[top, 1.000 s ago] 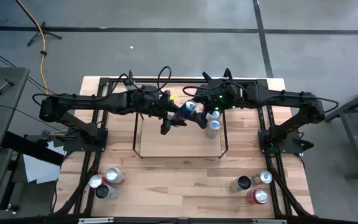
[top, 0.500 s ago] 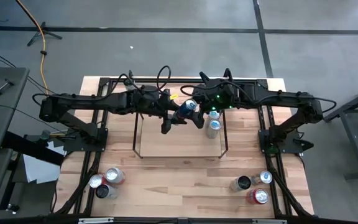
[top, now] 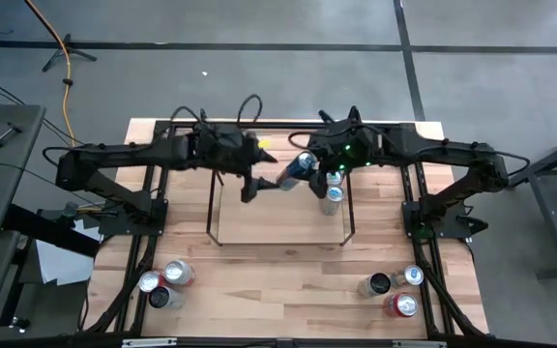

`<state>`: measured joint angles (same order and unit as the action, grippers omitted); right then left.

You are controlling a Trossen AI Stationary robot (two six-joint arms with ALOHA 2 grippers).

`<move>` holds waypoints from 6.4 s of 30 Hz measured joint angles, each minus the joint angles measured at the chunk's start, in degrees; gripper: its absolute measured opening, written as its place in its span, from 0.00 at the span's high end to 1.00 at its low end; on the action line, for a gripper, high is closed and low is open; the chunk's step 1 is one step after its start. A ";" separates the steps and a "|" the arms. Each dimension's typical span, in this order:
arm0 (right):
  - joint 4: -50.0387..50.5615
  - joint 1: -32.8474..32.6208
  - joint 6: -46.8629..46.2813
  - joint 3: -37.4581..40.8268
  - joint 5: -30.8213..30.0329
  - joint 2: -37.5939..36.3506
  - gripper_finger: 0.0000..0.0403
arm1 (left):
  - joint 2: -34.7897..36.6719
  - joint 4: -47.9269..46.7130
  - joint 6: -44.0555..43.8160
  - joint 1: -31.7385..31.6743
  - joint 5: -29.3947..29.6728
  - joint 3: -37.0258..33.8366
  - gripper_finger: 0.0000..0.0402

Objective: Place canned beverage on shelf
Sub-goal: Put the blue soda can aligned with the other blue soda can on the shelf

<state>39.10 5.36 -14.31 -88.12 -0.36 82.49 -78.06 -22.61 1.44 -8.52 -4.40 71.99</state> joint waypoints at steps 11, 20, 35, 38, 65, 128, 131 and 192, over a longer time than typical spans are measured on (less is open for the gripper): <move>8.03 -3.47 -6.29 -3.09 2.26 -0.71 0.48 | 9.95 -9.62 -2.67 -6.51 0.48 1.95 0.22; 28.45 -15.84 -32.27 -12.30 -4.31 5.12 0.48 | 18.22 -9.66 -3.77 -12.37 0.65 1.95 0.22; 40.62 -23.62 -78.69 -14.38 -17.38 19.35 0.48 | 23.03 -8.39 1.72 -15.95 2.55 1.88 0.22; 40.69 -23.59 -80.60 -14.38 -17.91 22.41 0.48 | 23.03 -8.35 1.81 -15.93 2.55 1.88 0.22; 43.99 -25.24 -90.79 -14.43 -25.53 33.23 0.31 | 23.73 -3.88 0.76 -15.93 2.51 1.88 0.22; 50.77 -13.33 18.46 -27.67 0.02 29.62 0.29 | 23.71 -3.06 0.28 -15.91 2.51 1.88 0.22; 50.62 -13.33 18.86 -27.67 0.81 29.62 0.29 | 23.71 -3.06 0.28 -15.91 2.52 1.88 0.22; 27.35 -17.00 0.22 -2.89 -3.03 15.79 0.46 | 23.71 -3.01 0.28 -15.92 3.62 1.86 0.22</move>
<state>66.45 -11.64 -14.09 -91.00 -3.39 98.28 -54.35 -25.63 1.72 -24.44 -0.78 73.84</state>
